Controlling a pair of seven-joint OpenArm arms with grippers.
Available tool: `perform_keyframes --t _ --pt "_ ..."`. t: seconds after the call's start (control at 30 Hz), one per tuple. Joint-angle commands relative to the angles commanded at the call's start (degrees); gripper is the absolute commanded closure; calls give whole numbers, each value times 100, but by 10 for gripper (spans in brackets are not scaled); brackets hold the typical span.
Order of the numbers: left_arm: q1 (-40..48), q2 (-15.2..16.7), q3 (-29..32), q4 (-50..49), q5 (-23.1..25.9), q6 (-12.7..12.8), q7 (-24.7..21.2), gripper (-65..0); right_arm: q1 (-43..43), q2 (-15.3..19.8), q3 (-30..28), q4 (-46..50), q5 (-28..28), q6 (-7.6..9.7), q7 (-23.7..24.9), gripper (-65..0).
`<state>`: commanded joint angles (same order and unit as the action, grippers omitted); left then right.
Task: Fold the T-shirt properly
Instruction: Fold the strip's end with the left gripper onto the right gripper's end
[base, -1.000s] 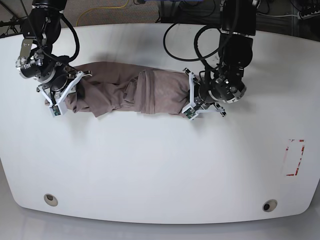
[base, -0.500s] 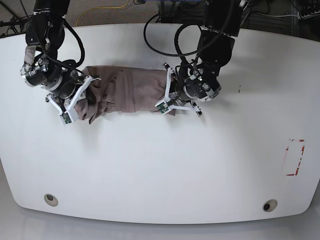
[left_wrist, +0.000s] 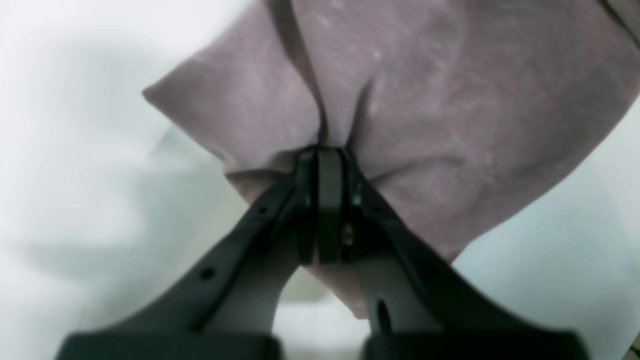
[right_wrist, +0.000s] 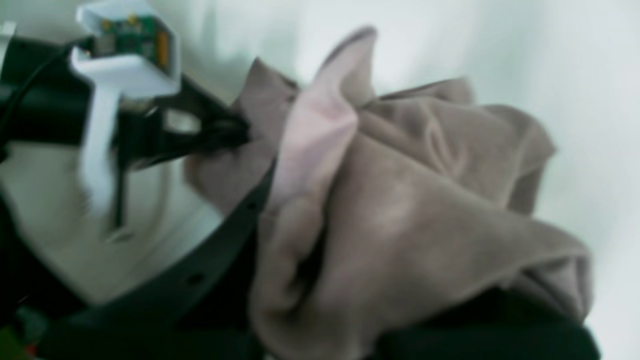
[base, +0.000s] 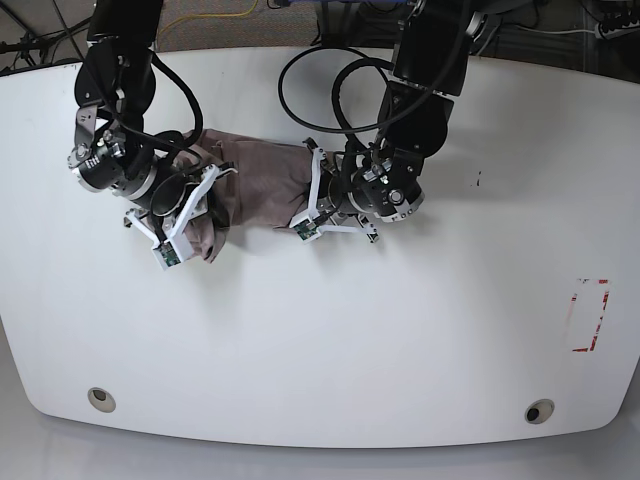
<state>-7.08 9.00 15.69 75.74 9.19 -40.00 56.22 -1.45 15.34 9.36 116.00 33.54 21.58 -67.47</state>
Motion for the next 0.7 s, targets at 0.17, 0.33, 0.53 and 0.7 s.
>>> perform_keyframes --t 0.17,0.33,0.53,0.7 --pt "-9 0 0 -26 0 0 -9 0 -18 -132 -9 0 -114 -9 0 0" --pt "-18 0 0 0 0 0 -9 0 -53 -149 -9 0 -88 -26 0 0" --pt "-18 0 0 -9 0 0 -9 0 -132 -281 -88 0 -105 -26 0 -49" --pt "-18 0 0 0 0 0 -9 0 -141 -369 -360 0 -114 -44 9 -149"
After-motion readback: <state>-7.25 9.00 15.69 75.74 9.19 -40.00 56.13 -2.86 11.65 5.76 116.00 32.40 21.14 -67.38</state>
